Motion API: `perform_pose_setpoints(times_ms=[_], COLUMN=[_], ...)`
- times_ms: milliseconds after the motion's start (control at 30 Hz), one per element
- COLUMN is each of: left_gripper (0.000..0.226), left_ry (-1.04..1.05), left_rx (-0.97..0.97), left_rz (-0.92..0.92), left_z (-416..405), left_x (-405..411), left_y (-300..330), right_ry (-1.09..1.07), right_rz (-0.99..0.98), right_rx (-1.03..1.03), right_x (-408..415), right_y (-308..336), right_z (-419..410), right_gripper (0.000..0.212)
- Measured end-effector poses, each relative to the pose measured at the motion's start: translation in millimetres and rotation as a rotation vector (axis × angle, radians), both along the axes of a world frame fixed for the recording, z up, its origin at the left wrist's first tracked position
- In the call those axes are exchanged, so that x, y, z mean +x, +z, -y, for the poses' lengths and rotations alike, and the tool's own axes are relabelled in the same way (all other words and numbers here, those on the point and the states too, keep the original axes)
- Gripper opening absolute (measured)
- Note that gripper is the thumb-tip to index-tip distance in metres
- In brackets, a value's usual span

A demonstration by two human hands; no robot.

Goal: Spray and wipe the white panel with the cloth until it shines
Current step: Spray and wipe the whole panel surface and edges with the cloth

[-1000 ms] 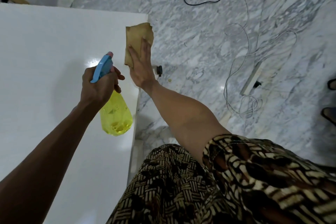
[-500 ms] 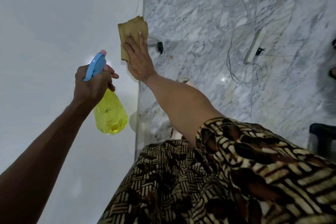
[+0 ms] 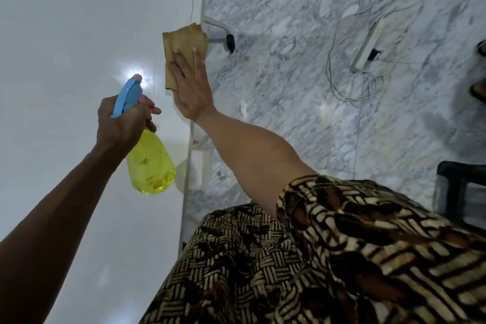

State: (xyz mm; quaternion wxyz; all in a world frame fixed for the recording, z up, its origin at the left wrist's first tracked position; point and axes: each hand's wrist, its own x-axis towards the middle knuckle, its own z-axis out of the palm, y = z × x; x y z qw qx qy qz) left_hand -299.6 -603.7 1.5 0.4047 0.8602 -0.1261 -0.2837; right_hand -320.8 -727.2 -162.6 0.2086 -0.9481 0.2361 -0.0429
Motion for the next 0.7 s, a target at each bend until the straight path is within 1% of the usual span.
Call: perform_pose_setpoints(times_ms=[133,200,233,300,533,633,700], left_gripper=[0.03,0.021,0.021,0.02,0.017,0.015,0.012], left_ry=[0.06,0.074,0.087,0.117,0.151,0.18,0.204], left_rx=[-0.045,-0.078,-0.083,-0.076,-0.05,-0.056,-0.066], left_rz=[0.007,0.021,0.033,0.046,0.03,0.026,0.016], left_z=[-16.2,-27.2,-34.3,-49.2,-104.2,-127.7,-145.7], left_x=[-25.9,-42.7,-51.7,-67.6,-124.6,-143.1,-151.8], left_y=[2.5,2.8,2.2,-0.1,-2.3,1.7,4.6], right_ry=[0.018,0.037,0.047,0.061,0.148,0.157,0.189], right_rz=[-0.013,-0.03,-0.041,-0.055,-0.1,-0.103,-0.087], right_rx=[0.004,0.002,-0.005,-0.028,-0.011,0.033,0.003], right_x=[-21.3,-30.3,-34.7,-42.9,-83.7,-106.7,-122.6], right_y=[2.9,5.5,6.2,6.5,1.0,3.6,7.4], right_z=[-28.9,-39.7,-45.9,-59.5,-119.0,-152.7,-172.9], right_gripper=[0.064,0.065,0.065,0.065,0.067,0.068,0.067])
